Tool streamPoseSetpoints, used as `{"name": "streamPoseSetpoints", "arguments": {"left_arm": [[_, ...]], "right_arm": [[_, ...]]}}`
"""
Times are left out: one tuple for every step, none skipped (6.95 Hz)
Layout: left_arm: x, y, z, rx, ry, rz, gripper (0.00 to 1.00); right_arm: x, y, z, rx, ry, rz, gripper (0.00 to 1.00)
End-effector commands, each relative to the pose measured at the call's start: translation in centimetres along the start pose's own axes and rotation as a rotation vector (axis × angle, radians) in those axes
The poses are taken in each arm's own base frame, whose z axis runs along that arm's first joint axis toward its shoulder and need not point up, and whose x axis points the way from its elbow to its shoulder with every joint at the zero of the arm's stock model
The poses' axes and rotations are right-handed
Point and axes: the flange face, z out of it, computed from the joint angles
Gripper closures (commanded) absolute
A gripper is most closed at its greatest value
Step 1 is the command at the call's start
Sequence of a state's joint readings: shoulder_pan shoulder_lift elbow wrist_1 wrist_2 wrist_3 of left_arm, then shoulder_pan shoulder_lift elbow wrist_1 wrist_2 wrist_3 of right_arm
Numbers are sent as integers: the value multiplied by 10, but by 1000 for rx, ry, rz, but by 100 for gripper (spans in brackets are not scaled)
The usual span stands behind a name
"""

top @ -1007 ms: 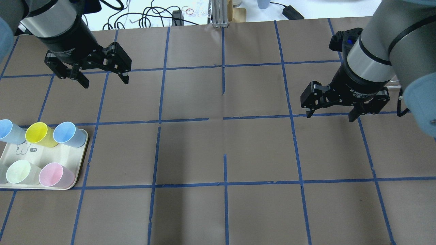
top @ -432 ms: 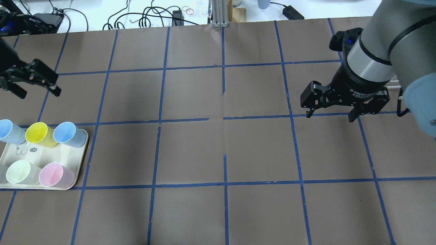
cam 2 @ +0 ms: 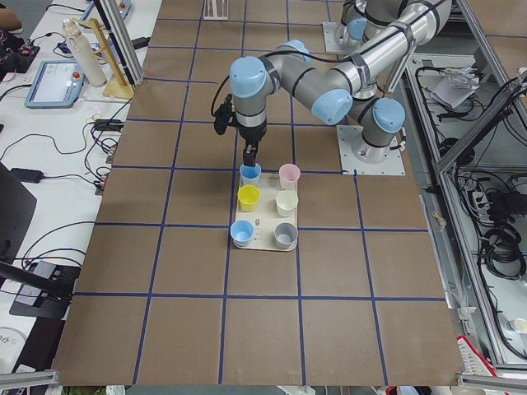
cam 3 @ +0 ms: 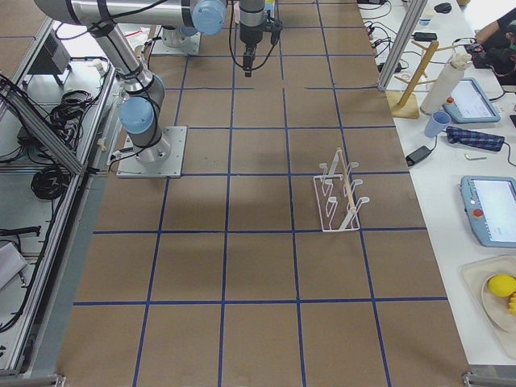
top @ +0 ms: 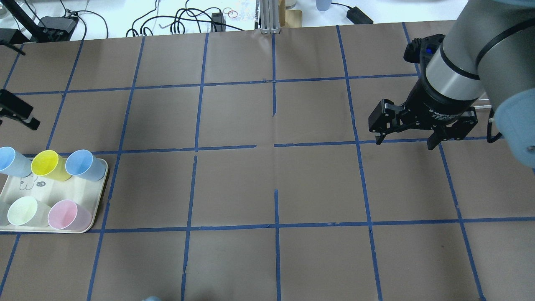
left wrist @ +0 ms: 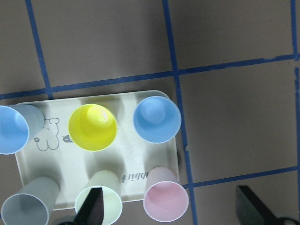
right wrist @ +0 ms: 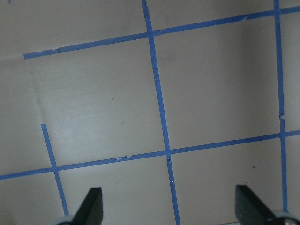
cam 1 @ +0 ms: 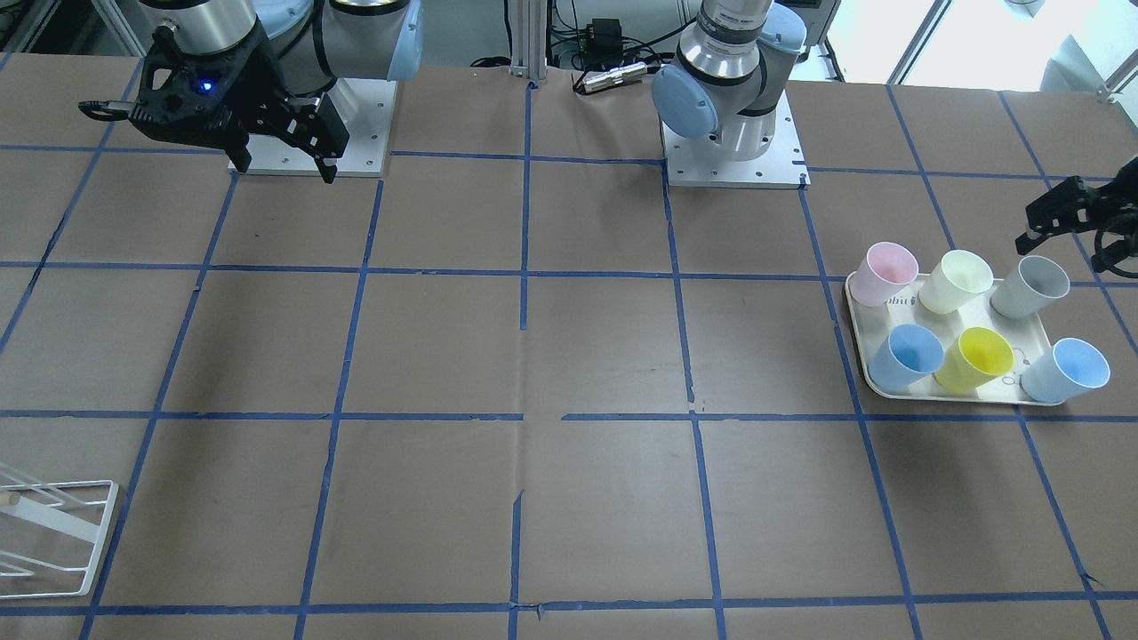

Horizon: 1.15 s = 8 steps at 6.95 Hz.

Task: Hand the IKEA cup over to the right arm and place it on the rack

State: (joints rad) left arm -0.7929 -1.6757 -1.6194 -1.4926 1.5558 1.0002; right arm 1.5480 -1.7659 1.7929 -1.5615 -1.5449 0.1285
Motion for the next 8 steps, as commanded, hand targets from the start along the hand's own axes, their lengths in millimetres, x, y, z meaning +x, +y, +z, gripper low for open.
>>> {"name": "streamPoseSetpoints", "arguments": {"left_arm": [[-89,58,32,8,3,70,0],[-120,83,60,2,39,51,0],[-146,96,82,7,28,26,0],[-164,105,100,9,28,50,0],[-174,113,115,5,50,58,0],[-178,115,135,-11,65,57,0],[-178,117,149,-31,25,58,0],[-169,119,161,-32,0,59,0]], "right_arm": [[0,0,0,-1,-2,2,0],[0,1,0,0,1,1,0],[0,1,1,-2,-3,5,0],[-2,0,2,-9,-16,4,0],[-16,0,-3,-16,-164,1,0],[-27,-1,-6,-16,-274,-3,0],[-35,2,-10,-24,-361,-4,0],[-43,3,-18,-35,-487,5,0]]}}
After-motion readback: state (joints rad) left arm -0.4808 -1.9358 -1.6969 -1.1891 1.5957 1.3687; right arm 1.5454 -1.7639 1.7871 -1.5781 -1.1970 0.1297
